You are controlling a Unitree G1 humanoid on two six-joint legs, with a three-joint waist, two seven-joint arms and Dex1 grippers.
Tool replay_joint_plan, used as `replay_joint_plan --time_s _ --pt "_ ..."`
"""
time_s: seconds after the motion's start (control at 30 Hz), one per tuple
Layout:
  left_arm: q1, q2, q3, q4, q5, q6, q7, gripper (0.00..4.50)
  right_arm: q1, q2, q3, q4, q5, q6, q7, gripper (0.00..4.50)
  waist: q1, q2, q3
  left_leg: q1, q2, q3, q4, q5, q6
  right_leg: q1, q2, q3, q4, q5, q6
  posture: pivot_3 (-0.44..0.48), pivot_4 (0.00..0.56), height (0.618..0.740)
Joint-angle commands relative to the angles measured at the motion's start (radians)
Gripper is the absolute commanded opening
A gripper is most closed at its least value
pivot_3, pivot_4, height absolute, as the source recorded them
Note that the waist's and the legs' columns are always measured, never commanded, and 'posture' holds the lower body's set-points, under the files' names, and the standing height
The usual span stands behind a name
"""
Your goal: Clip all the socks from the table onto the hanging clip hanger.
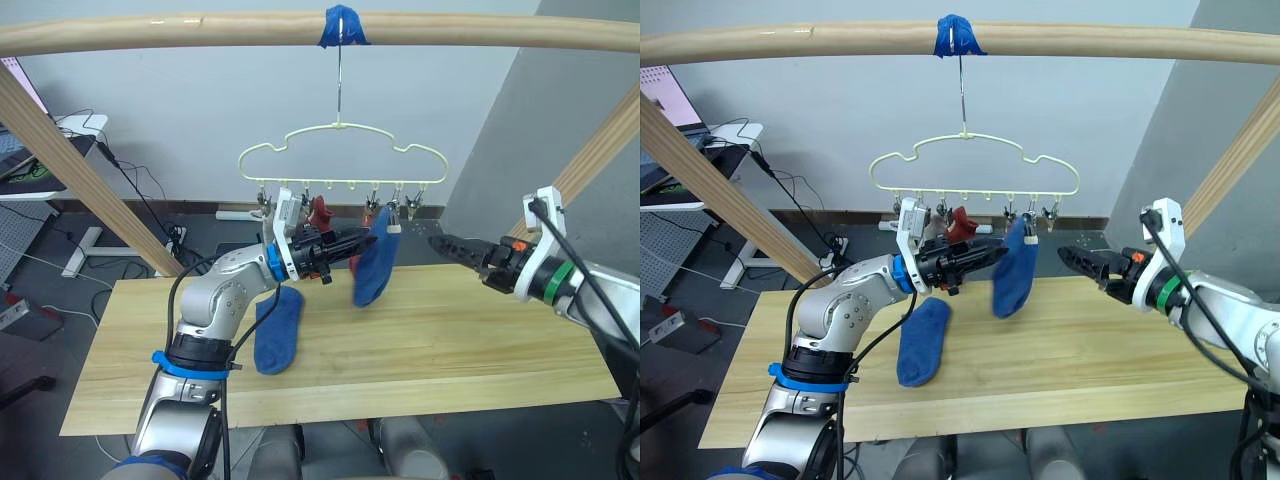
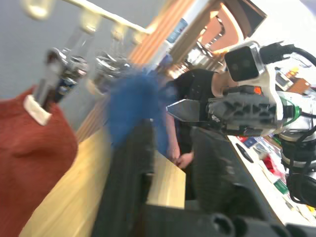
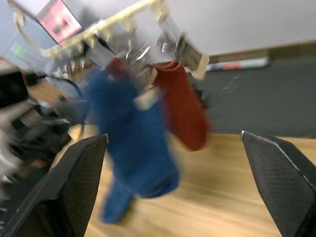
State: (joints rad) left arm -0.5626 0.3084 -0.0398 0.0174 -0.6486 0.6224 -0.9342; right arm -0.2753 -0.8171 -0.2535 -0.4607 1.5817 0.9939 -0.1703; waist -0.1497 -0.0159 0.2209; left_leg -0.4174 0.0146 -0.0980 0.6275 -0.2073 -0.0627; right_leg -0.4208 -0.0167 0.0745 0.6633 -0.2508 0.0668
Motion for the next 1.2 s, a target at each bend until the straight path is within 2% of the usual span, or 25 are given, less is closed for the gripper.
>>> replay_joint_plan --time_s 0.03,0.17,0.23,0.37,0.53,0.63,0.67,0.7,0.9,1.2 --pt "-0.019 0.016 0.005 0.006 0.008 -0.008 -0.022 2.69 0.028 0.028 -0.002 -0.074 -0.113 -0.067 0.035 4.5 0.002 0.0 0.0 0.0 0.0 -0.001 0.0 0.0 0.0 0.0 0.0 0.0 0.0 0.0 0.0 -0.247 0.188 0.74" --pt "0.014 0.071 0.021 -0.015 -0.006 0.022 -0.049 3.85 0.057 0.133 0.039 -0.12 -0.243 -0.139 -0.007 4.5 -0.005 0.0 0.0 0.0 0.0 0.0 0.0 0.0 0.0 0.0 0.0 0.0 -0.001 0.0 0.001 -0.252 0.18 0.74" --pt "0.053 0.114 0.042 -0.062 -0.025 0.047 -0.053 4.48 0.054 0.141 0.079 -0.146 -0.379 -0.172 0.016 4.5 -0.014 0.0 0.0 0.0 0.0 0.0 0.0 0.0 0.0 0.0 0.0 0.0 -0.001 0.0 0.001 -0.249 0.178 0.74" --pt "0.152 0.206 0.127 -0.213 -0.096 0.111 -0.031 4.48 0.057 0.145 0.203 -0.195 -0.681 -0.266 0.061 4.5 -0.018 0.0 0.0 0.0 0.0 0.0 -0.001 0.0 0.0 -0.001 0.0 0.0 -0.001 0.0 0.0 -0.227 0.181 0.74" --pt "0.235 0.279 0.185 -0.332 -0.135 0.126 -0.022 4.48 0.073 0.232 0.247 -0.21 -0.859 -0.338 0.055 4.5 -0.013 0.0 0.0 0.0 0.001 -0.001 -0.001 0.0 0.0 -0.001 0.0 0.0 0.0 0.0 0.0 -0.208 0.186 0.74" --pt "0.297 0.31 0.235 -0.444 -0.166 0.123 0.009 4.5 0.06 0.298 0.307 -0.191 -0.99 -0.389 0.048 3.96 -0.009 -0.001 0.0 0.0 0.0 0.001 -0.001 0.0 0.0 0.0 -0.002 0.0 -0.001 0.0 0.0 -0.18 0.197 0.74" --pt "0.316 0.315 0.253 -0.485 -0.193 0.138 0.029 4.5 0.05 0.325 0.332 -0.171 -1.047 -0.405 0.029 3.63 -0.006 -0.001 0.0 0.0 0.0 0.001 -0.001 0.0 0.0 0.0 -0.002 0.0 -0.001 0.0 0.0 -0.164 0.2 0.74" --pt "0.332 0.318 0.256 -0.517 -0.203 0.14 0.04 4.5 0.041 0.353 0.347 -0.152 -1.081 -0.416 0.024 3.34 -0.003 -0.001 0.0 0.0 0.0 0.0 -0.001 0.0 0.0 0.0 -0.002 0.0 -0.001 0.0 0.0 -0.154 0.202 0.74" --pt "0.369 0.302 0.239 -0.576 -0.213 0.124 0.101 4.5 -0.003 0.465 0.368 -0.056 -1.241 -0.48 0.028 3.34 0.015 -0.001 0.001 0.001 0.0 0.0 -0.001 0.0 0.0 0.0 -0.001 0.0 0.0 0.0 -0.001 -0.128 0.206 0.74" --pt "0.392 0.26 0.256 -0.643 -0.244 0.085 0.18 4.5 -0.058 0.557 0.358 0.068 -1.394 -0.576 0.062 3.34 0.031 -0.001 0.001 0.001 0.0 0.0 -0.002 0.0 0.0 0.0 -0.001 -0.001 0.0 0.001 -0.001 -0.102 0.207 0.74"
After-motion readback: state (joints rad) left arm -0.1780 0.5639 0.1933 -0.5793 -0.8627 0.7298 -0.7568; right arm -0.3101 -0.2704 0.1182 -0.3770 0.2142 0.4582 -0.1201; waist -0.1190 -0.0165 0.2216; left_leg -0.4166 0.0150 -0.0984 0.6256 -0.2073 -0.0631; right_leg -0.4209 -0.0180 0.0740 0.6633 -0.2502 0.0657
